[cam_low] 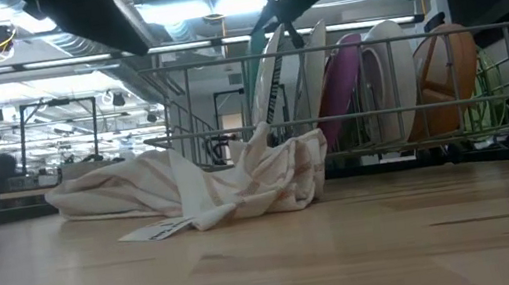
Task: Sort dishes
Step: Put the dark green plate into the dish rack
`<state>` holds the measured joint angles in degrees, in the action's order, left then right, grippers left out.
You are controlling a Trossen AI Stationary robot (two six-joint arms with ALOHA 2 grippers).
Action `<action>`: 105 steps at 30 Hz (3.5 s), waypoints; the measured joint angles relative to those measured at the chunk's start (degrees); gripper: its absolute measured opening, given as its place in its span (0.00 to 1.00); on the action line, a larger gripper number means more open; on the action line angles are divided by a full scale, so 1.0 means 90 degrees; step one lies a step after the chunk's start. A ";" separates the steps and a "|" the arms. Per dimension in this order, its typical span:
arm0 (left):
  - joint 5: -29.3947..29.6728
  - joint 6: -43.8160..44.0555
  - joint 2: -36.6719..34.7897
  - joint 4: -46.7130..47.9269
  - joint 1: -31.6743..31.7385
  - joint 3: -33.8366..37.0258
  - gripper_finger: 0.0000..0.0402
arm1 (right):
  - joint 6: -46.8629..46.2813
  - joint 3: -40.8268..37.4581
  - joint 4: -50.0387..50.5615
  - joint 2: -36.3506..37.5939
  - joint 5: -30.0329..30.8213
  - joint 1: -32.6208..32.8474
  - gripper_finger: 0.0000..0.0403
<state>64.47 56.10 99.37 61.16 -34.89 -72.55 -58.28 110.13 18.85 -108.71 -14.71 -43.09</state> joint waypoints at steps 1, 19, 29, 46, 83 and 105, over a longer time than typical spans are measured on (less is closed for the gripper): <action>0.0000 -0.0050 0.0001 -0.0061 0.0000 0.0000 0.07 | 0.0002 0.0000 0.0042 -0.0002 0.0044 0.0000 0.04; 0.0000 -0.0114 0.0002 -0.0111 0.0000 0.0000 0.07 | 0.0803 -0.0013 0.0944 -0.0034 0.0882 -0.0010 0.19; 0.0002 -0.0114 0.0002 -0.0111 0.0000 0.0000 0.07 | 0.1268 -0.0017 0.1359 -0.0039 0.1031 -0.0010 0.36; 0.0002 -0.0114 0.0002 -0.0082 0.0000 0.0000 0.07 | 0.2141 -0.0015 0.1983 -0.0036 0.1702 -0.0055 0.42; 0.0004 -0.0403 0.0002 -0.0061 0.0007 0.0000 0.07 | 0.3341 0.0189 0.2595 -0.0022 0.1239 -0.0255 0.42; 0.0005 -0.0403 0.0002 -0.0060 0.0007 0.0000 0.07 | 0.3385 0.0189 0.2656 -0.0022 0.0877 -0.0253 0.42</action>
<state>64.51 52.47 99.39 60.62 -34.83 -72.55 -27.81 111.83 42.75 -108.90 -6.81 -45.36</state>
